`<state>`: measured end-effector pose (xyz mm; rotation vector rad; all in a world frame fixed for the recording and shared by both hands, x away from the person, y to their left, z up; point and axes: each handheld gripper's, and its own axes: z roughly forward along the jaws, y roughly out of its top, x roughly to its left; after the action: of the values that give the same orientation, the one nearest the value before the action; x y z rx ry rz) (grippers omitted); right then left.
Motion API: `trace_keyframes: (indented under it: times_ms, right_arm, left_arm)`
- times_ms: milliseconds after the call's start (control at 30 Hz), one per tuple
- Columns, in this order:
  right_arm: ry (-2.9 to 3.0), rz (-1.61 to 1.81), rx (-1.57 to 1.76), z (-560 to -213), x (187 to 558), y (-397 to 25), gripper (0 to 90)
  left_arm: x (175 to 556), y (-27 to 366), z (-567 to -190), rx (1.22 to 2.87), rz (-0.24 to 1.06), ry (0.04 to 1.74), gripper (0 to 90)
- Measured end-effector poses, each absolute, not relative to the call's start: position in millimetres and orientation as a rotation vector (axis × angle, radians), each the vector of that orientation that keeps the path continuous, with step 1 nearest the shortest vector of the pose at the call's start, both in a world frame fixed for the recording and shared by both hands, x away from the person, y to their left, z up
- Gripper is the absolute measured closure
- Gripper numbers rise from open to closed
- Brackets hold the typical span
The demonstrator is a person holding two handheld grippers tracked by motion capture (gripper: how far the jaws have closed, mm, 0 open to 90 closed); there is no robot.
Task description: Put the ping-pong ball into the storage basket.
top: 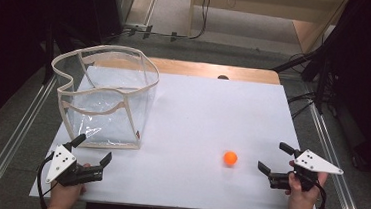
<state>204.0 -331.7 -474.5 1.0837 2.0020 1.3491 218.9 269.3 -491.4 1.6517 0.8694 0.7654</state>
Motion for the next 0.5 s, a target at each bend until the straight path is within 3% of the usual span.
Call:
trace_keyframes:
  times_ms: [500]
  right_arm:
    - [2.1,1.348,1.028,-465,224,-316,0.0]
  left_arm:
    - [220,269,-492,1.658,0.769,0.875,0.0]
